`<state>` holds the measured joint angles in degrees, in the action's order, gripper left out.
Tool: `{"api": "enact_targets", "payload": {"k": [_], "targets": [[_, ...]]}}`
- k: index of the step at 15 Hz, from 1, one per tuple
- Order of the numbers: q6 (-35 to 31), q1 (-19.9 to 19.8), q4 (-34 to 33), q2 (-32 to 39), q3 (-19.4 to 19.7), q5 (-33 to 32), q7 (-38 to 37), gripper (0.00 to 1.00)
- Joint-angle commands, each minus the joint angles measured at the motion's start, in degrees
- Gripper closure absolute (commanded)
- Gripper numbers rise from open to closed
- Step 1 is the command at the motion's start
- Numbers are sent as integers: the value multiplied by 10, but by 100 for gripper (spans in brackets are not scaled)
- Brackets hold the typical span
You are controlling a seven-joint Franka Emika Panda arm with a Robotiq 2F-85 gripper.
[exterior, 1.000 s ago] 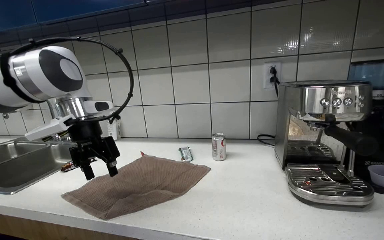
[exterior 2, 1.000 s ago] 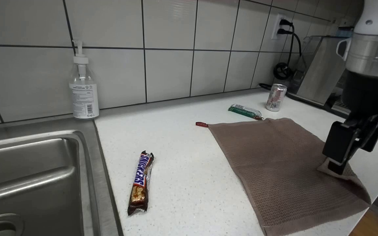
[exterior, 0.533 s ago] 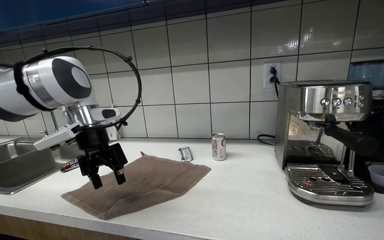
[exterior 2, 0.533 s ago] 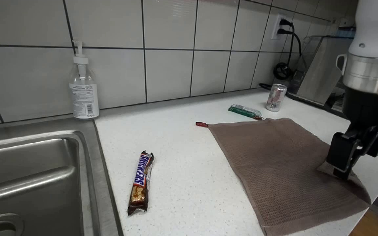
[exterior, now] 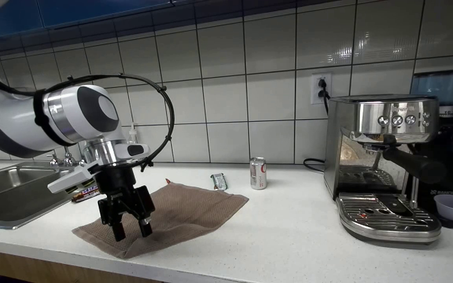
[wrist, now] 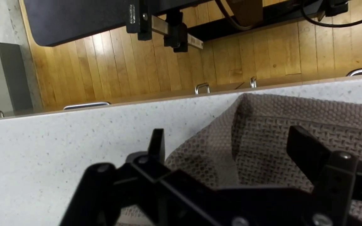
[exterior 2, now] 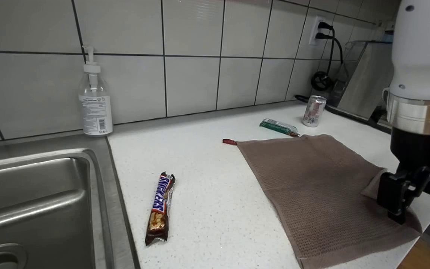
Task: Fold the towel diagonally
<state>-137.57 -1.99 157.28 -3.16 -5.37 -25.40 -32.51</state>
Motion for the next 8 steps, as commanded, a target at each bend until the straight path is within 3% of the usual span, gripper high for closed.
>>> {"api": "enact_targets", "payload": {"k": [1,8], "targets": [[-7,4,-18,32,14,-22,-38,0],[-5,13,-44,67,40,-46,-74,0]]}}
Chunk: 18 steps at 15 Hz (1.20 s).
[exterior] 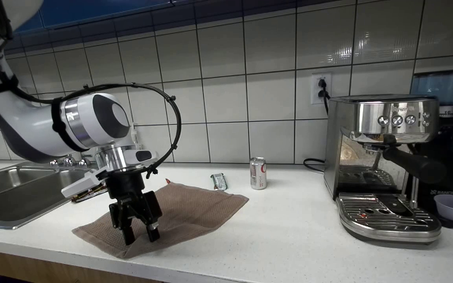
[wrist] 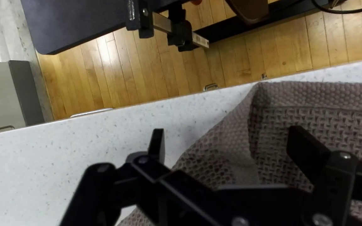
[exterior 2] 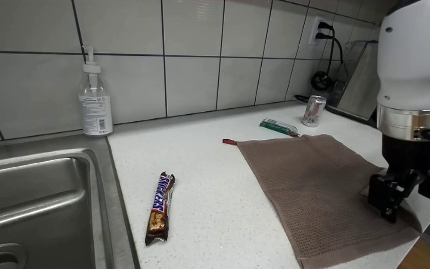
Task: Fold the towel diagonally
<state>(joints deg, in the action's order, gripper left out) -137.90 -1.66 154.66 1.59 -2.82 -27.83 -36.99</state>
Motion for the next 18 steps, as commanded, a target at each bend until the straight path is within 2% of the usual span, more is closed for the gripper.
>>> {"api": "enact_targets", "payload": {"k": [1,18], "targets": [[-1,11,-20,22,18,-22,-32,0],[6,17,-27,28,42,-25,-51,0]]}}
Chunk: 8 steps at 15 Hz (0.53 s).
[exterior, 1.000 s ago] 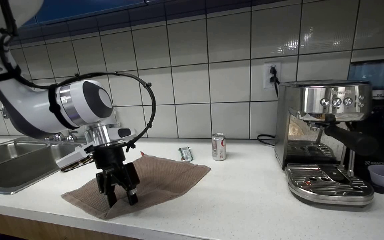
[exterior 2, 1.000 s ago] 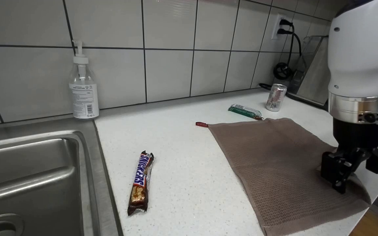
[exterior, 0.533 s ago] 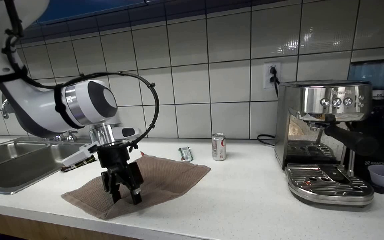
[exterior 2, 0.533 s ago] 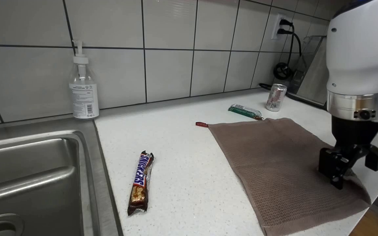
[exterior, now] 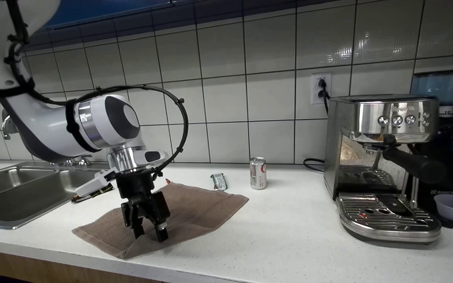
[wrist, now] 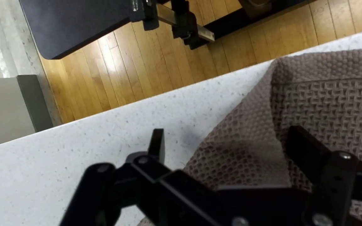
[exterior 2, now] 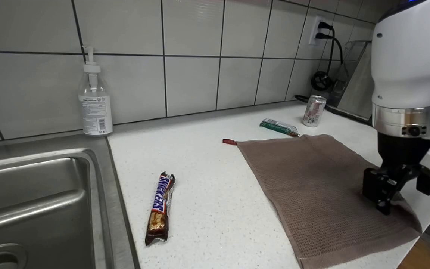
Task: Fold the towel diagonally
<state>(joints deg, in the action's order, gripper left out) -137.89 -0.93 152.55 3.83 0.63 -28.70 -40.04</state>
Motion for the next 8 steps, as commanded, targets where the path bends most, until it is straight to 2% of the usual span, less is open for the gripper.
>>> {"api": "enact_targets", "payload": {"k": [1,2,8], "targets": [[6,11,-6,6,8,-16,-21,0],[5,11,-6,6,8,-15,-21,20],[4,15,-4,4,6,-13,-21,66]]}}
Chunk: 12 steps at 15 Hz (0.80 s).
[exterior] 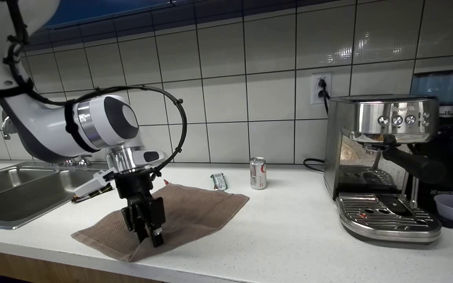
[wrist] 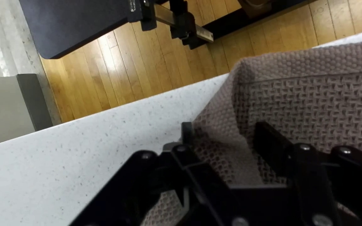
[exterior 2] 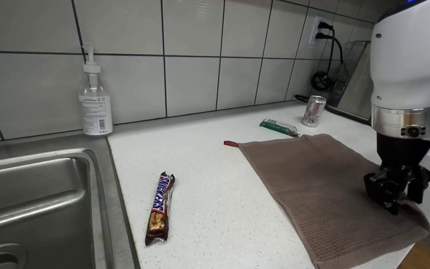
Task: Fold the towel diagonally
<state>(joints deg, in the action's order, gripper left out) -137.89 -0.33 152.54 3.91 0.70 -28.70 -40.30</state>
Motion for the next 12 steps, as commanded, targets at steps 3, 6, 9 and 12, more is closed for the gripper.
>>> {"api": "enact_targets", "payload": {"k": [3,6,9,12], "targets": [[4,11,-3,3,5,-12,-18,90],[6,14,-3,2,3,-11,-18,100],[8,16,-3,-2,3,-9,-17,99],[12,18,-2,-12,2,-5,-14,99]]}}
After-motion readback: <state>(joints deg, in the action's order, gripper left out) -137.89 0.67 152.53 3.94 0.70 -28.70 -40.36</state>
